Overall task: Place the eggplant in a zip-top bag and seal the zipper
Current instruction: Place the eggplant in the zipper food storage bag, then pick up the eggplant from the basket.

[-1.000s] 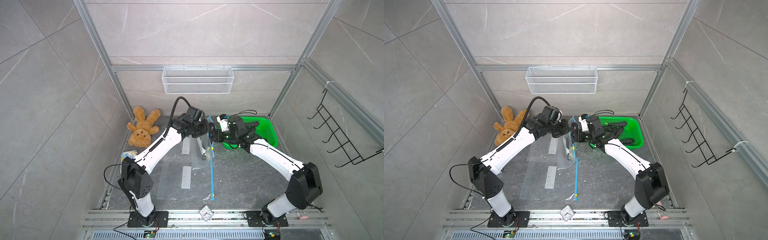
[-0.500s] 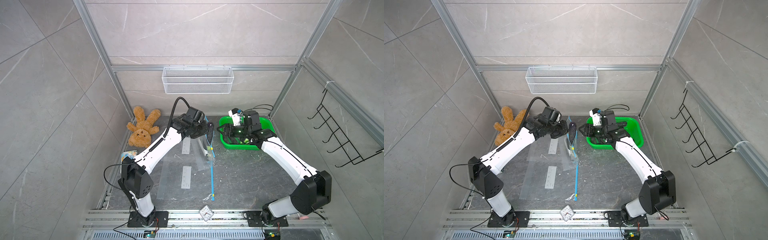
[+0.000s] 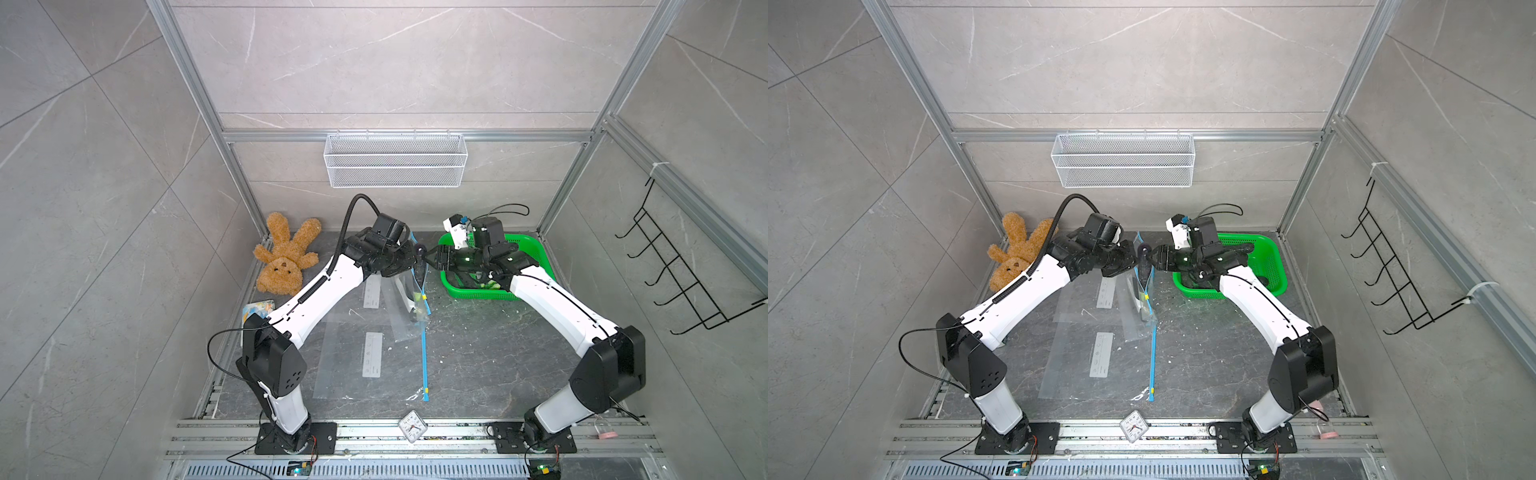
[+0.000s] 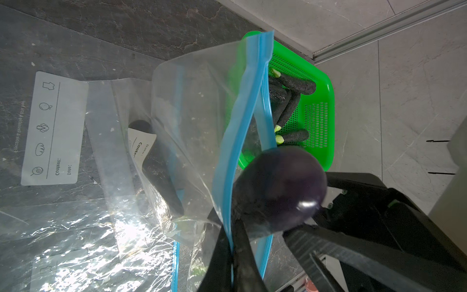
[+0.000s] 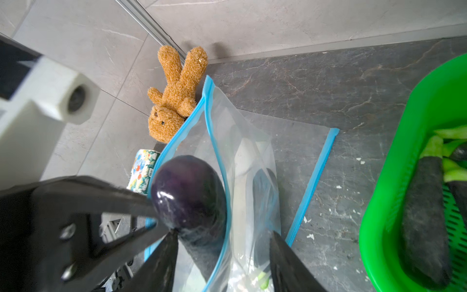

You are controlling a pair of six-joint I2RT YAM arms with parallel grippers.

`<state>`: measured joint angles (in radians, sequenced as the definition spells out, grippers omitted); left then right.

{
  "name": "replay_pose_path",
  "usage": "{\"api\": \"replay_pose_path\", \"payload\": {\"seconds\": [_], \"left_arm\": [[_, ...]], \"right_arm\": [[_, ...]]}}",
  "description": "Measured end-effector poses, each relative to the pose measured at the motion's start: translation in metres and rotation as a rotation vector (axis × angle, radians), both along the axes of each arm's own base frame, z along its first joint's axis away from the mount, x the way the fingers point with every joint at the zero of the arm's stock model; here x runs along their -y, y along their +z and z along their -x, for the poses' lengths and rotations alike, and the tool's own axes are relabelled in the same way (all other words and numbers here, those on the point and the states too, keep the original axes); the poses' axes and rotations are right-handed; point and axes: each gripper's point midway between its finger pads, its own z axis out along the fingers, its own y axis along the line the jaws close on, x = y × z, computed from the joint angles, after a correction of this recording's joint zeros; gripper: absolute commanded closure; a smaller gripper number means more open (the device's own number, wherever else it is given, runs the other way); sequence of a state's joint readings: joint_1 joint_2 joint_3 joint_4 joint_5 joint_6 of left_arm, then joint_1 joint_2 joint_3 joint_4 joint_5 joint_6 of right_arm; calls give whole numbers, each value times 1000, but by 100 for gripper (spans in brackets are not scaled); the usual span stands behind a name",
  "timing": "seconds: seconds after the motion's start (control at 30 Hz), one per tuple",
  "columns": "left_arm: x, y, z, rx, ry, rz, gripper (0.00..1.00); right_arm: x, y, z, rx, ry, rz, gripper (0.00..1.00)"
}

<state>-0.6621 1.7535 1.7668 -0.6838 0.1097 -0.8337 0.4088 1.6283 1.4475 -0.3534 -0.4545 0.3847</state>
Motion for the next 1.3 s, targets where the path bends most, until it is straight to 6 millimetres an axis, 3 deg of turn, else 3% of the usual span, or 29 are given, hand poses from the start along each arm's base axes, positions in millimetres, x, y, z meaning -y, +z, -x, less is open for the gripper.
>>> {"api": "replay_pose_path", "payload": {"seconds": [0.2,0.5,0.6,0.8,0.93,1.07,1.2,1.3], "left_arm": [[1,2,0,3,-4,7,100],[4,17,-4,35,-12,18,100],[3,20,-4,45,-14,11,100],[0,16,-2,35,-17,-9,100],[0,11,-2,28,-18,-17,100],[-2,-4,0,3,-19,-35,100],[-3,-14,3,-16,-21,-46,100],[-4,-16,4,-21,-22,-49,100]], "right_arm": [[-11,-22,-12,-20,6,83,42],[3,-39,-13,-36,-39,181,42],[12,-26,-12,-18,-56,173,41],[55,30,-15,51,-139,86,33],[91,40,-27,39,-252,56,28],[136,10,-49,-42,-409,54,28],[172,-44,-73,-153,-537,106,29],[187,-85,-85,-228,-585,161,33]]}}
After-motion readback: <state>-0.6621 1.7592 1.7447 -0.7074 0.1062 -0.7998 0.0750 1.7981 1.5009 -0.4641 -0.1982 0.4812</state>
